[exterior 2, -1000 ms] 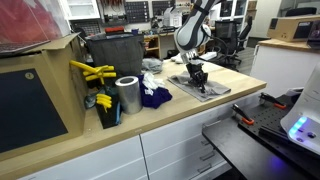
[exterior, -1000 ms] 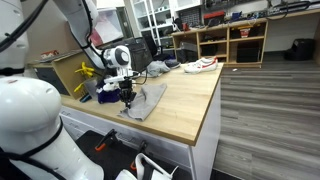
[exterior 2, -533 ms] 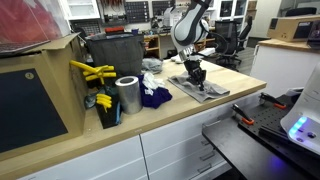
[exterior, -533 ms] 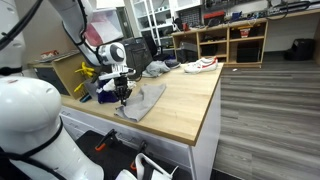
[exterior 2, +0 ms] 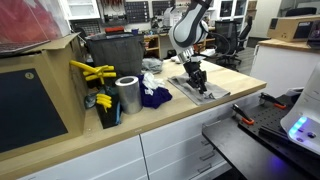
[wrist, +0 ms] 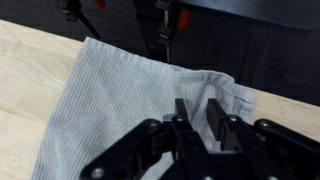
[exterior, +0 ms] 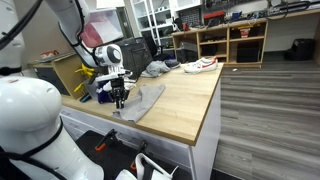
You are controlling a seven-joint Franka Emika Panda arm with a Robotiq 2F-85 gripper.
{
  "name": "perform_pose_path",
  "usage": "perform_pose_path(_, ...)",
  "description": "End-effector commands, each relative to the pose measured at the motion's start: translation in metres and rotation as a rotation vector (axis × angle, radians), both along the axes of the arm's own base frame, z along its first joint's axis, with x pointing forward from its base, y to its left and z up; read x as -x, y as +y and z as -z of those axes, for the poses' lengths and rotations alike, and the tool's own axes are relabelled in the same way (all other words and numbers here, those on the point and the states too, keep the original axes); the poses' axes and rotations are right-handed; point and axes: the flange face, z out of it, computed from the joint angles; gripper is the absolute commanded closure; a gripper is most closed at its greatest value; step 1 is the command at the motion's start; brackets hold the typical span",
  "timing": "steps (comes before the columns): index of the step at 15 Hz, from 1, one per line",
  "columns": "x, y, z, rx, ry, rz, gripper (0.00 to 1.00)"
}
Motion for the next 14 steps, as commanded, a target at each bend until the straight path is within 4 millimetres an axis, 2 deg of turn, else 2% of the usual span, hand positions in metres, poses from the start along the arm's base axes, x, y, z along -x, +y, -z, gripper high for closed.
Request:
perform_pose_path(1,0.012,0.0,-0.011,-0.012,0.007,-0.05,0.94)
perform_pose_path(2,0.012,0.0,-0.011,-0.014,0.008,-0.053,1.0)
perform_pose_path(9,0.012,0.004,-0.014,-0.03,0.013,-0.062,1.0)
perform_pose_path(14,0.012,0.015,-0.022,-0.065,0.009,-0.072,1.0)
